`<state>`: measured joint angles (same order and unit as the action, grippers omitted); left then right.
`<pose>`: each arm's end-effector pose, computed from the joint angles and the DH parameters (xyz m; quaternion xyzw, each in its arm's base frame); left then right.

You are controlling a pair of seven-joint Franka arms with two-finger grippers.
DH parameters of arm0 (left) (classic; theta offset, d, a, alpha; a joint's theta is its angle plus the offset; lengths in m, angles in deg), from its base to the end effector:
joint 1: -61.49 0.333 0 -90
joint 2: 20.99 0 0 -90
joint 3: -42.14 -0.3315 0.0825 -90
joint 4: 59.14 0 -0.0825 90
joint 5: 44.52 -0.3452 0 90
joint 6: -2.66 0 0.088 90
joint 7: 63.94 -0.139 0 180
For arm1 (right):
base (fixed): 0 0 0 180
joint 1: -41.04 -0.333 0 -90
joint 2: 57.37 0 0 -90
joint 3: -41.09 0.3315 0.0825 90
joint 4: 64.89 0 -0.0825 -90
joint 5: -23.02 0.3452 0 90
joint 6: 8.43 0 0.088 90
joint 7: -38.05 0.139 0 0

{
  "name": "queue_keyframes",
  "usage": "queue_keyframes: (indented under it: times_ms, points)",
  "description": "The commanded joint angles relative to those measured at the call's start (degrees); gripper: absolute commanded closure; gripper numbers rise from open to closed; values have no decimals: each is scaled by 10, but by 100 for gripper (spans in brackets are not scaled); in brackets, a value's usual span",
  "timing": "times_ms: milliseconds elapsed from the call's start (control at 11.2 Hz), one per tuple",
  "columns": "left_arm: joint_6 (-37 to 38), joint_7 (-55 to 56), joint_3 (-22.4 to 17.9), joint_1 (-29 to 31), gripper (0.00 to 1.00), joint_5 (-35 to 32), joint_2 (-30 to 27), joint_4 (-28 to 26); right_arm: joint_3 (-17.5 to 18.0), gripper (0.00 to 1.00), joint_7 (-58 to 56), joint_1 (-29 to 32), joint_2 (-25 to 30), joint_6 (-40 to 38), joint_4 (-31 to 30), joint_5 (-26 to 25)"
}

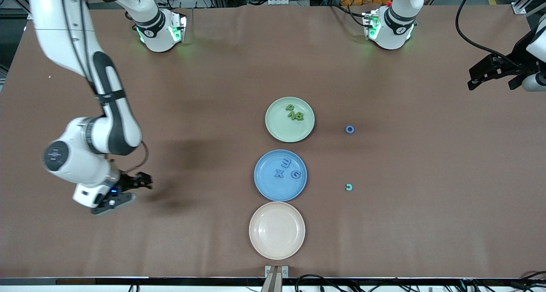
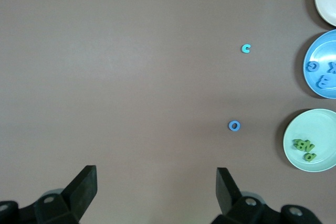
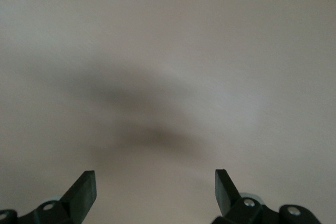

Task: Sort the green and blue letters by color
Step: 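Move the right gripper to the blue a and lower onto it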

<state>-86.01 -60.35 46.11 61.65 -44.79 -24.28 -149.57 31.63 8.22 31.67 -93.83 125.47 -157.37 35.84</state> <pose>0.4946 -0.0334 0.6316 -0.9999 0.0018 -0.0135 0.0035 0.6840 0.0234 0.2716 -0.9774 -0.2023 -0.0569 0.0222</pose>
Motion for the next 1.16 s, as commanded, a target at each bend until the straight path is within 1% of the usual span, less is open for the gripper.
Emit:
queue_keyframes:
  times_ms: [0,89,179,358,447,626,805,983,1073]
  points:
    - [19,-9,-1,3,0,25,7,14,17,0,-129,95,42,-7,-52,-45]
    - [21,-9,-1,3,0,25,7,14,19,0,-160,122,40,-7,-60,-56]
    - [21,-8,-1,3,0,25,7,14,38,0,-176,151,44,-7,-72,-60]
    - [23,-9,-1,4,0,25,7,15,45,0,-196,192,55,-7,-96,-113]
    - [23,-9,-1,4,0,25,7,15,46,0,-205,206,57,-7,-111,-124]
    - [23,-9,-1,3,0,25,7,14,45,0,-227,222,56,0,-128,-125]
    - [23,-9,-1,3,0,25,8,14,46,0,-228,225,51,7,-142,-125]
    - [23,-9,-1,3,0,25,8,13,46,0,-226,225,45,59,-168,-125]
    - [23,-10,-1,4,0,25,8,12,46,0,-223,225,42,69,-174,-124]
